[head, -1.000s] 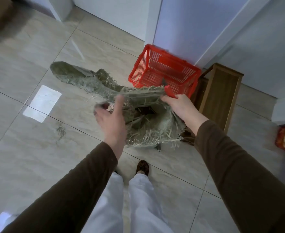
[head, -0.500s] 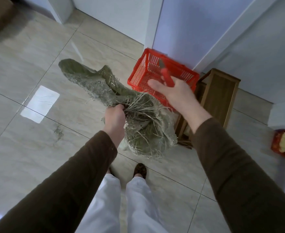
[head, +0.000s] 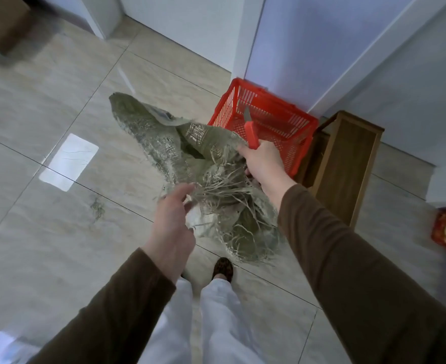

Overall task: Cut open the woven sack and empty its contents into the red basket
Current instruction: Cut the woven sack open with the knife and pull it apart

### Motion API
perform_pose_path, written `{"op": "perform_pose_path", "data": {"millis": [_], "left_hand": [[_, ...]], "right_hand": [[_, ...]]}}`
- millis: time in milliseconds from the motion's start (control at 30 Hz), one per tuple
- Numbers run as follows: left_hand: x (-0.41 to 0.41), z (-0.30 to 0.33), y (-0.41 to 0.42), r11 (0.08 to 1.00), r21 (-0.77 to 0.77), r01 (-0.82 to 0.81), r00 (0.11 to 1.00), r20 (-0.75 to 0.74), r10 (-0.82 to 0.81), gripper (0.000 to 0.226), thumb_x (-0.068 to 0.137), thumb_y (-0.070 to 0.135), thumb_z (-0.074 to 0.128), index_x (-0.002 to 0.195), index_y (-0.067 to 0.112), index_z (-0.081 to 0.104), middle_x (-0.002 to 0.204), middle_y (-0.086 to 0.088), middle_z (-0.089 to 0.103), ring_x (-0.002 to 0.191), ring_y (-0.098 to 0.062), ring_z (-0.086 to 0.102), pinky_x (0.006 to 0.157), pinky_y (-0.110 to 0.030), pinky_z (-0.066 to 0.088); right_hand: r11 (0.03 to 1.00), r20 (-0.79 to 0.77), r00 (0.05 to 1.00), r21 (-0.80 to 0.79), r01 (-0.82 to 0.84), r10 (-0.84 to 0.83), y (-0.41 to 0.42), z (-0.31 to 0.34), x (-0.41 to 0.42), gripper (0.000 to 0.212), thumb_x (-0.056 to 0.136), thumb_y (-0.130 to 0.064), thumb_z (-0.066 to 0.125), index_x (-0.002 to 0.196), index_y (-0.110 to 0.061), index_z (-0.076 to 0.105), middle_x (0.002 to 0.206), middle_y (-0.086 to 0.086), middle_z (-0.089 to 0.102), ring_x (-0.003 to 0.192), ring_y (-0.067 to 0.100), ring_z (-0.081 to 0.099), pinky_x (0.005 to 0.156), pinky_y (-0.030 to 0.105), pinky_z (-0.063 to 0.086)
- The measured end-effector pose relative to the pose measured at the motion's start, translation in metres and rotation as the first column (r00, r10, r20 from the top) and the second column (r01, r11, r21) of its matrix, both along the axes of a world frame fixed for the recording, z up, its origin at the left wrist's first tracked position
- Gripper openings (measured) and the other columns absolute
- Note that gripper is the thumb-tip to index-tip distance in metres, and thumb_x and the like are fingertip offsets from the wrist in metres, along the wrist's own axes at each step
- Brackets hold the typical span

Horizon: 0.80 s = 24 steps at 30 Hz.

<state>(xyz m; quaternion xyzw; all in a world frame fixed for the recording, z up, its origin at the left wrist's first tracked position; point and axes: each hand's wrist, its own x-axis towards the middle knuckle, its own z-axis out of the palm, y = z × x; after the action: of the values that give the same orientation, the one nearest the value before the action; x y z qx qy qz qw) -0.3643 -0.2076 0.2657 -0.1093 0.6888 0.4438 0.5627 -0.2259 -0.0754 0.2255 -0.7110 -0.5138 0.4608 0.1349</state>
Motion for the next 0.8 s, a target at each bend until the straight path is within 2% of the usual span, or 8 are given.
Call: {"op": "perform_pose_path", "data": {"millis": [100, 200, 267, 333, 400, 567, 733, 800], "left_hand": [[0.009, 0.038, -0.007, 0.974, 0.220, -0.064, 0.964, -0.240, 0.117, 0.027, 0.094, 0.034, 0.064, 0.073, 0.022, 0.054, 0.076, 0.001, 0.055, 0.065, -0.009, 0.051, 0.075, -0.029, 0.040], [0.010, 0.058, 0.010, 0.810, 0.540, 0.227, 0.870, -0.487, 0.081, 0.038, 0.102, 0.032, 0.056, 0.072, 0.009, 0.051, 0.068, -0.012, 0.047, 0.059, -0.012, 0.044, 0.057, -0.018, 0.039], [0.006, 0.045, 0.040, 0.781, 0.388, 0.490, 0.738, -0.662, -0.134, 0.024, 0.102, 0.031, 0.059, 0.083, 0.016, 0.056, 0.081, -0.003, 0.061, 0.069, -0.011, 0.055, 0.062, -0.021, 0.046], [-0.001, 0.015, 0.066, 0.719, 0.029, 0.695, 0.476, -0.767, -0.430, 0.016, 0.101, 0.034, 0.060, 0.098, 0.018, 0.059, 0.101, -0.005, 0.067, 0.087, -0.017, 0.063, 0.075, -0.032, 0.052], [-0.003, -0.021, 0.076, 0.569, -0.298, 0.767, 0.221, -0.709, -0.669, 0.034, 0.101, 0.039, 0.059, 0.118, 0.009, 0.058, 0.120, -0.015, 0.064, 0.109, -0.032, 0.063, 0.092, -0.044, 0.052], [0.000, -0.063, 0.053, 0.367, -0.452, 0.813, 0.009, -0.620, -0.784, 0.041, 0.092, 0.027, 0.067, 0.131, 0.016, 0.062, 0.117, -0.015, 0.073, 0.108, -0.038, 0.068, 0.087, -0.040, 0.055], [-0.001, -0.067, 0.041, 0.461, -0.314, 0.830, 0.181, -0.631, -0.754, 0.037, 0.095, 0.002, 0.056, 0.126, 0.012, 0.072, 0.111, -0.018, 0.075, 0.101, -0.040, 0.070, 0.079, -0.031, 0.053], [-0.002, -0.064, 0.042, 0.493, -0.238, 0.837, 0.286, -0.578, -0.764, 0.025, 0.094, 0.011, 0.056, 0.111, 0.013, 0.074, 0.097, -0.011, 0.075, 0.094, -0.038, 0.070, 0.070, -0.031, 0.054]], "right_hand": [[1.000, -0.026, 1.000, 0.023, 0.006, -0.005, -0.005, 0.003, -0.003, 0.027, 0.099, -0.039, 0.065, 0.076, -0.025, 0.063, 0.054, -0.006, 0.056, 0.047, 0.017, 0.056, 0.046, 0.031, 0.043], [0.999, -0.114, 0.992, 0.008, 0.052, -0.051, -0.012, 0.008, -0.006, 0.029, 0.100, -0.034, 0.066, 0.075, -0.020, 0.061, 0.049, -0.009, 0.053, 0.043, 0.012, 0.054, 0.043, 0.028, 0.043], [0.999, -0.132, 0.990, 0.009, 0.041, -0.039, -0.015, 0.011, -0.009, 0.030, 0.101, -0.031, 0.065, 0.074, -0.018, 0.060, 0.047, -0.009, 0.052, 0.041, 0.012, 0.053, 0.040, 0.025, 0.041], [1.000, -0.094, 0.995, 0.013, 0.017, -0.016, -0.018, 0.014, -0.013, 0.031, 0.100, -0.032, 0.066, 0.072, -0.019, 0.059, 0.049, -0.007, 0.052, 0.040, 0.012, 0.053, 0.040, 0.024, 0.039], [0.999, -0.095, 0.995, 0.015, 0.029, -0.027, -0.021, 0.015, -0.014, 0.031, 0.098, -0.034, 0.067, 0.072, -0.020, 0.058, 0.050, -0.007, 0.052, 0.039, 0.011, 0.052, 0.040, 0.024, 0.040], [0.996, -0.118, 0.990, 0.022, 0.081, -0.078, -0.019, 0.014, -0.002, 0.026, 0.096, -0.031, 0.067, 0.073, -0.022, 0.060, 0.052, -0.007, 0.053, 0.042, 0.011, 0.056, 0.044, 0.029, 0.045], [0.993, 0.097, 0.995, 0.107, -0.044, 0.034, -0.008, 0.016, 0.015, 0.026, 0.099, -0.037, 0.062, 0.076, -0.025, 0.064, 0.067, -0.005, 0.067, 0.062, 0.023, 0.069, 0.056, 0.038, 0.053], [0.983, 0.179, 0.981, 0.153, -0.104, 0.076, -0.005, 0.017, 0.019, 0.030, 0.100, -0.039, 0.060, 0.072, -0.028, 0.062, 0.065, -0.008, 0.065, 0.062, 0.019, 0.065, 0.056, 0.033, 0.045]]}}
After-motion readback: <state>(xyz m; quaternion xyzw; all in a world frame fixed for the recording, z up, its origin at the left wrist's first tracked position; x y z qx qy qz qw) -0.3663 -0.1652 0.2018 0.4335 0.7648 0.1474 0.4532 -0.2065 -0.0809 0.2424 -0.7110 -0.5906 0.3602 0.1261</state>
